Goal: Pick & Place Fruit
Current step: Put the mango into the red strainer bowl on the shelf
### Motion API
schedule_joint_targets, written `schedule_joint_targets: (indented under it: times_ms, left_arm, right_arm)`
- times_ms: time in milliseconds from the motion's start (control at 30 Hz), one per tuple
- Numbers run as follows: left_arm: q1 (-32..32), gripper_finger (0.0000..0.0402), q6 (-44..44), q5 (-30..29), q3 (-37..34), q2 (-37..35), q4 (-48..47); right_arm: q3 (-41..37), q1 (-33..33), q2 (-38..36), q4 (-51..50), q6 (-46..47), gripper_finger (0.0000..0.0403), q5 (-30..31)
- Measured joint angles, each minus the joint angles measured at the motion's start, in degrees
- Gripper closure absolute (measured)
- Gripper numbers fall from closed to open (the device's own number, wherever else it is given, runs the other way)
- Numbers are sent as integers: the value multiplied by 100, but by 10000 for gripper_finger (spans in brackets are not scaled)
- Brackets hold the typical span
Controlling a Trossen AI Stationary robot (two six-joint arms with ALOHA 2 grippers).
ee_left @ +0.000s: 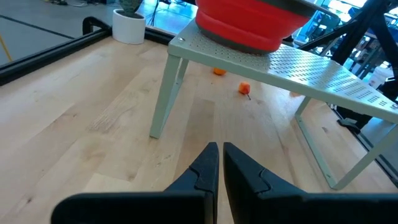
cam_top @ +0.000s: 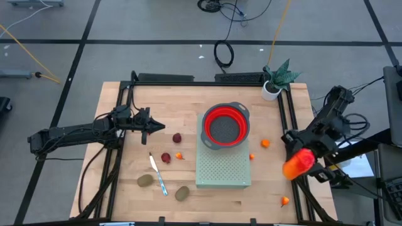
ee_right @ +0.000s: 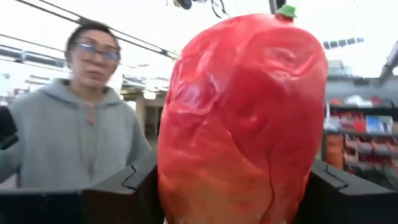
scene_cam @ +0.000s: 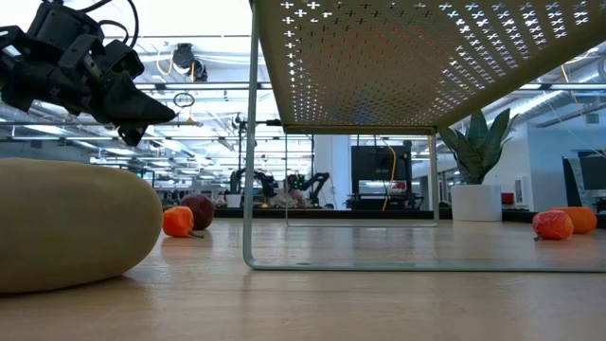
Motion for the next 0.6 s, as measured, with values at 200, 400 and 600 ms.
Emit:
schedule_joint_targets:
  times_ms: [200, 400, 600]
  left_arm:
    - [0, 380, -2, 0, 0, -2, 0]
    - [-1, 380, -4, 1, 0, -1, 0]
    - [-2, 380, -7, -2, 0, 0, 0]
  right_arm:
    - [0, 2, 115, 499, -465, 168, -174]
    - [0, -2, 315, 777, -432, 173, 436]
    - [0, -12, 658, 1199, -257, 167, 2374]
